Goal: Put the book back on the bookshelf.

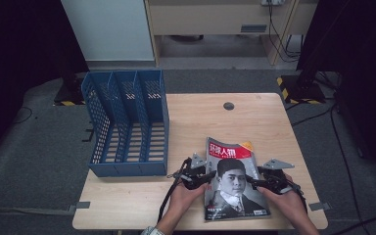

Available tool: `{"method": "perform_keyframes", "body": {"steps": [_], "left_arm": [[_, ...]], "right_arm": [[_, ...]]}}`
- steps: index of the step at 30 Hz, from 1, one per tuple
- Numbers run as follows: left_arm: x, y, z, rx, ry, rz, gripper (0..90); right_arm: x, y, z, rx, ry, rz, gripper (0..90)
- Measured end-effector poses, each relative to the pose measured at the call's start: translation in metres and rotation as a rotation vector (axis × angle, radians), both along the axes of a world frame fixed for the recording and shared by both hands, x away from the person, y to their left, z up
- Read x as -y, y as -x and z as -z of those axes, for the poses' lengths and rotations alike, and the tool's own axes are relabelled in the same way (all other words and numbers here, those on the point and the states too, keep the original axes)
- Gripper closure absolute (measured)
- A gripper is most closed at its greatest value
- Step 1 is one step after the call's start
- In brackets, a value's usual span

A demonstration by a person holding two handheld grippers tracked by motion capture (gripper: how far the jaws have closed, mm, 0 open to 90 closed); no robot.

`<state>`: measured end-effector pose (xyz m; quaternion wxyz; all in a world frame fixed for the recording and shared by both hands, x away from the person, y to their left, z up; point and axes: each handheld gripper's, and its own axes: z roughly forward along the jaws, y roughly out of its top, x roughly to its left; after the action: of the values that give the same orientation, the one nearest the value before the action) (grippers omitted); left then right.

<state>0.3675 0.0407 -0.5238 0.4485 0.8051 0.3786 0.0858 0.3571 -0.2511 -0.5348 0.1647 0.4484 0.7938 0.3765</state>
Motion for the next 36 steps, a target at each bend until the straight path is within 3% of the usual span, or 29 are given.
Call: {"method": "perform_keyframes", "body": {"steps": [7, 14, 18, 21, 26, 36], "left_arm": [[-0.001, -0.003, -0.003, -0.021, 0.009, 0.015, 67.8], [0.003, -0.011, -0.011, -0.032, 0.005, 0.05, 51.6], [0.007, -0.024, -0.018, -0.041, -0.016, 0.074, 47.8], [0.01, -0.038, -0.02, -0.088, -0.043, 0.094, 47.1], [0.013, -0.056, -0.027, -0.119, -0.088, 0.111, 47.1], [0.031, -0.069, -0.031, -0.099, -0.121, 0.141, 43.8]], "right_arm": [[0.0, 0.0, 0.0, 0.0, -0.001, -0.004, 35.5], [0.001, 0.0, 0.001, 0.008, -0.004, -0.01, 35.4], [0.001, -0.001, 0.001, 0.004, -0.006, -0.012, 35.5], [0.001, -0.002, 0.001, 0.007, -0.006, -0.026, 35.5], [0.001, -0.004, 0.001, 0.008, -0.009, -0.034, 35.5], [0.002, -0.003, 0.002, 0.011, -0.013, -0.036, 35.4]]}}
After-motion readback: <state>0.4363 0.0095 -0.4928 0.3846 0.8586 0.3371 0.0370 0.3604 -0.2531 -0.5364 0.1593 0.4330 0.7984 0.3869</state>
